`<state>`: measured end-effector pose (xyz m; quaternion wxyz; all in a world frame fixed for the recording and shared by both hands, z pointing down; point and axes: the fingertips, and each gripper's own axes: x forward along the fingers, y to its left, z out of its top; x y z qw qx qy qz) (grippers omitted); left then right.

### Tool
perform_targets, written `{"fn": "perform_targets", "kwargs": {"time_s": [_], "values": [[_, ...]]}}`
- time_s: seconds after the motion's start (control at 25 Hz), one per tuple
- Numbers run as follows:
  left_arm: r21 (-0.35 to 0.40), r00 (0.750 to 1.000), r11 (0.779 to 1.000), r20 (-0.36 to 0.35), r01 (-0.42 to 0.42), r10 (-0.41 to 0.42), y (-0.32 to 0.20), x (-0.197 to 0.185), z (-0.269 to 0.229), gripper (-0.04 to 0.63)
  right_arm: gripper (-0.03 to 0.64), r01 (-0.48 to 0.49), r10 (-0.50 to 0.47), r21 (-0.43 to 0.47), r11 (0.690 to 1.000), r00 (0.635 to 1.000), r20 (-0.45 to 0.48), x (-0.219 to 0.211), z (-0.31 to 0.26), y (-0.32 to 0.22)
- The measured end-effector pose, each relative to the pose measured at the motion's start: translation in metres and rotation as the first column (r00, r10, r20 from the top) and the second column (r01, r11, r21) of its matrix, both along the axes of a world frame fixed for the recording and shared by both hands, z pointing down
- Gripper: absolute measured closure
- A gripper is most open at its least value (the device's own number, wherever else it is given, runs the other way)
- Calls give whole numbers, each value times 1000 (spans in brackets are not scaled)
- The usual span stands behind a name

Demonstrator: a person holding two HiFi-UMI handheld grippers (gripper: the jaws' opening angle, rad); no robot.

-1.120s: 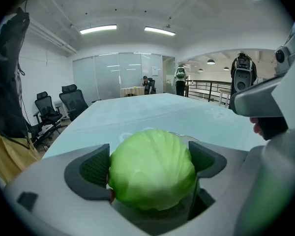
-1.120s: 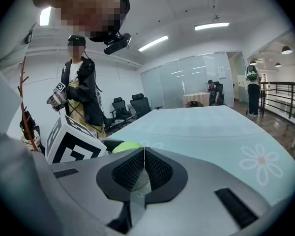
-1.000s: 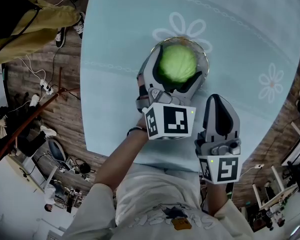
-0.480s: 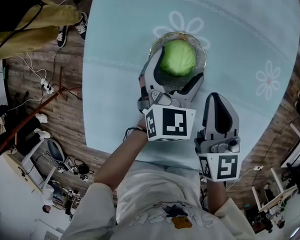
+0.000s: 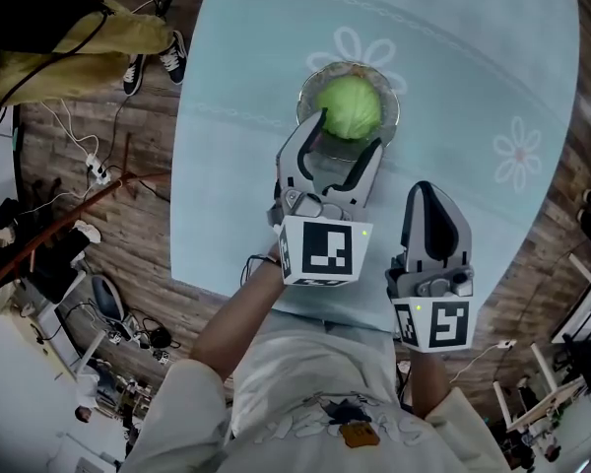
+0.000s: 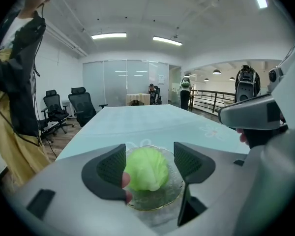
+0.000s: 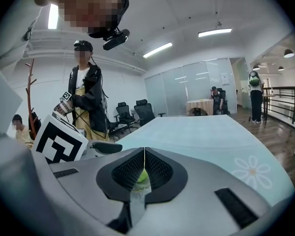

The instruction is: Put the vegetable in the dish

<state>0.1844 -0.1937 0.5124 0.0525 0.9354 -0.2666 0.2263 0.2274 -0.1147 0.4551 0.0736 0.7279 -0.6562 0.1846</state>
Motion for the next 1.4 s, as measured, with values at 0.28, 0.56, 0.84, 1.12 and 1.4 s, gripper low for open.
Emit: {"fn": "perform_targets", "kwargs": {"time_s": [0.28, 0.56, 0.84, 1.12, 1.4], "values": [[-31, 1000, 999, -9, 18, -18, 30, -12, -18, 409, 594, 29, -28, 20, 999, 999, -22, -4, -21, 14], [-19, 999, 999, -11, 43, -43, 52, -32, -45, 571, 594, 59, -56, 59, 997, 997, -46, -17, -51, 24], [-37, 997, 998, -55, 57, -59, 70, -49, -79, 589, 594, 81, -79, 28, 996, 994, -69, -25, -64, 37], [-21, 994, 996, -75, 81, -83, 91, -73, -132, 589, 594, 119, -116, 31, 992, 988, -101, -38, -92, 57], [-23, 989, 994, -97, 105, -107, 120, -86, -167, 589, 594, 97, -95, 9, 995, 991, -89, -37, -103, 79]]}}
